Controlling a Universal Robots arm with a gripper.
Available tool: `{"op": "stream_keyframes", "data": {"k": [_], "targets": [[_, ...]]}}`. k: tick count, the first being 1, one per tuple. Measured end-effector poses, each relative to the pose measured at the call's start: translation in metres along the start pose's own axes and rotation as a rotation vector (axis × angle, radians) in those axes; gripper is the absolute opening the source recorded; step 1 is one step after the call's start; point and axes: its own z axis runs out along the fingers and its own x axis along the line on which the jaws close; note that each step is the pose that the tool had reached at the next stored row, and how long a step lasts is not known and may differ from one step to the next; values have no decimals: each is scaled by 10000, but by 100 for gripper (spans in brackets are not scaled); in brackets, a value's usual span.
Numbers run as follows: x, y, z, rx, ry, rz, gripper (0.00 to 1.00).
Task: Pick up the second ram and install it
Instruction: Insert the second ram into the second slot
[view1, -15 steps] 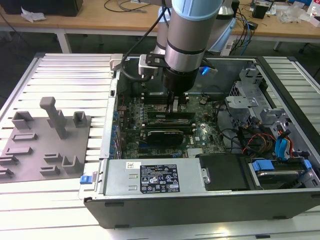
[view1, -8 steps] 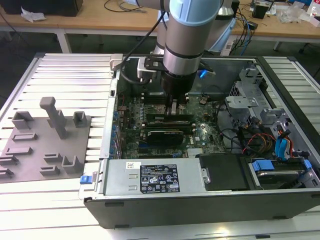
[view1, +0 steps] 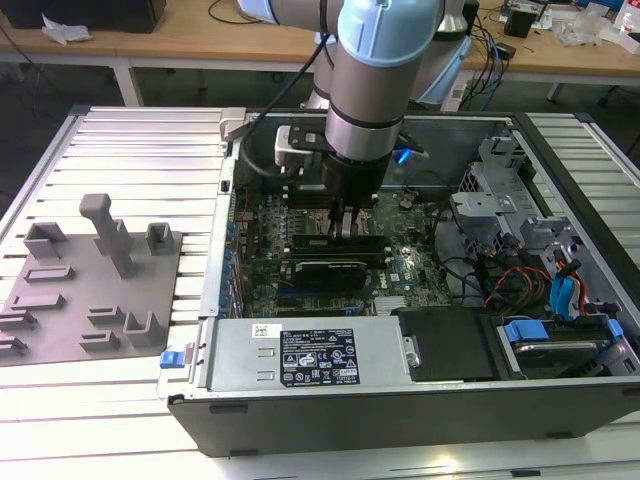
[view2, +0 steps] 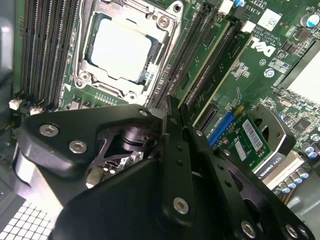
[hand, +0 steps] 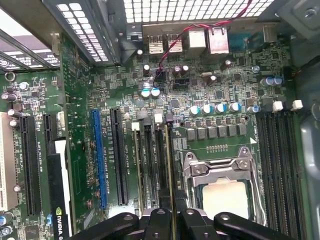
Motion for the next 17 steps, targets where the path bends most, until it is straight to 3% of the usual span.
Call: {"op": "stream_keyframes", "data": {"k": [6,17], "targets": [[3,-2,43,2,17,1,14],[21,1,51,12,-15,-3,14]]}}
